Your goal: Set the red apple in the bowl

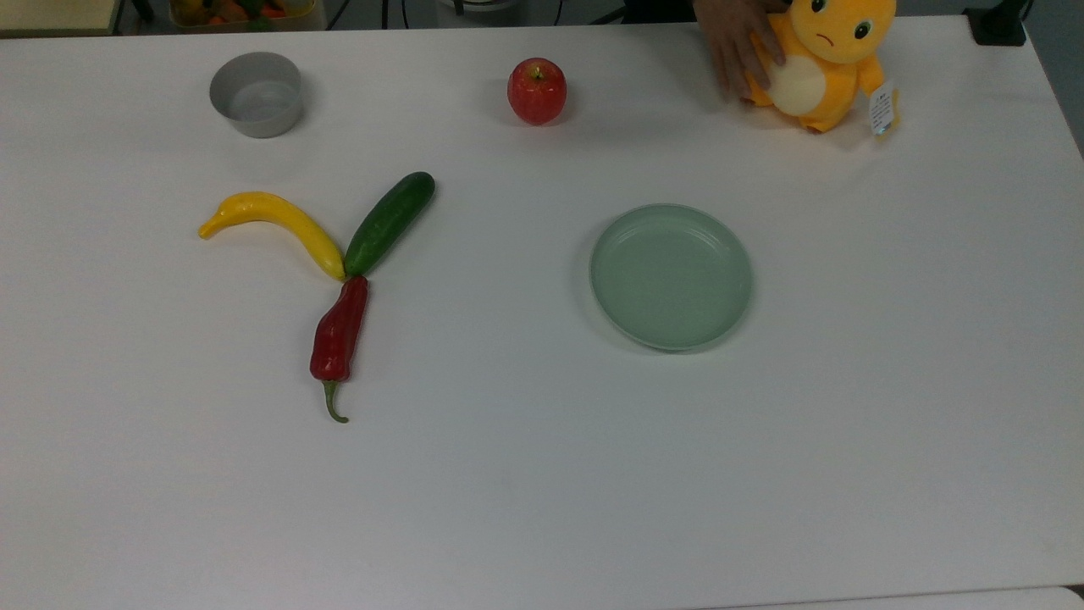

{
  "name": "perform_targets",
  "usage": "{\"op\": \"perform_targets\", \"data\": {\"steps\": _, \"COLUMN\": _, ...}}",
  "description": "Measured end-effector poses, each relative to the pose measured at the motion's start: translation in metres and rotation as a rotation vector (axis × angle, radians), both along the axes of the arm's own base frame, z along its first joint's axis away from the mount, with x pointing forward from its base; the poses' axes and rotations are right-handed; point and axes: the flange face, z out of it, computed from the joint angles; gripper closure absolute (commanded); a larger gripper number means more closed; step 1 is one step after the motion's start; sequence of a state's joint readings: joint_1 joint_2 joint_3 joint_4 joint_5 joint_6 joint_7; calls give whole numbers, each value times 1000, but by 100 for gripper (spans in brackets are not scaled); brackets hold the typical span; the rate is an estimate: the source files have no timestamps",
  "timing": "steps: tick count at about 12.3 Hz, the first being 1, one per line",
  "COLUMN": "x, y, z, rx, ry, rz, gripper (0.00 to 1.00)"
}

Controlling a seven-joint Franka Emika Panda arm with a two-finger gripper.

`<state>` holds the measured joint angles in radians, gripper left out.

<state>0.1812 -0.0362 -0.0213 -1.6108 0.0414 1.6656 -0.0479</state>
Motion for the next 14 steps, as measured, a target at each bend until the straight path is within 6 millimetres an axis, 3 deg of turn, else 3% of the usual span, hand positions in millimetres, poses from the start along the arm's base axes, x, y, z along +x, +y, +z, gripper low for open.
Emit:
{"op": "perform_targets", "data": {"steps": 9, "x": -1, "y": 1, "z": -3, "rx": -3, "ry": 15, "rz": 8, "gripper": 0}}
{"op": "perform_targets", "data": {"steps": 14, "x": -27, "y": 38, "z": -34, "rx": -41, "ry": 198, "rz": 91, "gripper": 0}}
